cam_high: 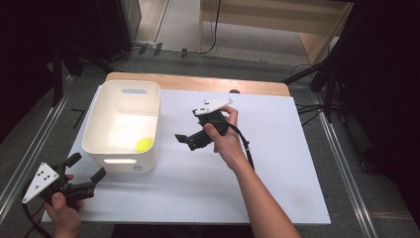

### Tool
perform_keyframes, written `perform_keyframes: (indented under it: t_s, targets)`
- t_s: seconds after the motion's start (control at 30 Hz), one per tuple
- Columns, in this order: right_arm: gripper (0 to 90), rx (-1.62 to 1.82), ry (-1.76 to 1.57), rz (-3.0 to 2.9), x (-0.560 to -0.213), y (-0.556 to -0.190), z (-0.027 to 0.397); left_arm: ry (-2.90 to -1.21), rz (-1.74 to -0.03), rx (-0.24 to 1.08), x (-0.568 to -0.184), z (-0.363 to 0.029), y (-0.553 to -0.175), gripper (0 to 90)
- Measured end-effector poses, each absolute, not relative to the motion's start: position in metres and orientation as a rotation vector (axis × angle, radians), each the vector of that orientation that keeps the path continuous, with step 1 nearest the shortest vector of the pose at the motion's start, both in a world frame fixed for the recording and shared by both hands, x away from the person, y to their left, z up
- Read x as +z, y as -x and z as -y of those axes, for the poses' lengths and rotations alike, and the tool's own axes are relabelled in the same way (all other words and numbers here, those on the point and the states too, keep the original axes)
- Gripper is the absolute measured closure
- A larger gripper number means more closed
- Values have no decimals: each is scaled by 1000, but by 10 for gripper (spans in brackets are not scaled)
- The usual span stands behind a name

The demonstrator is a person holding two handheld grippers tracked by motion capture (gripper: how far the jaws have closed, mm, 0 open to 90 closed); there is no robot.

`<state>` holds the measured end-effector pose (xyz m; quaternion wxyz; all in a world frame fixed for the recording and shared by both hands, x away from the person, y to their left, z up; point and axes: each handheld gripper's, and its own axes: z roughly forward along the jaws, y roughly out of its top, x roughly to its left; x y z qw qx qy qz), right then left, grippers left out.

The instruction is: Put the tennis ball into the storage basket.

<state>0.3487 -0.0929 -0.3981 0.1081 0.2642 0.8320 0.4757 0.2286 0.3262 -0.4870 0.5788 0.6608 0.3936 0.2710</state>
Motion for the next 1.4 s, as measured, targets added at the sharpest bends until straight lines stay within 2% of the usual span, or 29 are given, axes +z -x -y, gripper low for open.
perform_keyframes:
  t_s: [1.4]
  targets:
    - [0,1444,-1010,-2251,-453,-301,201,-1562,-920,643,-488,-325,-228,0]
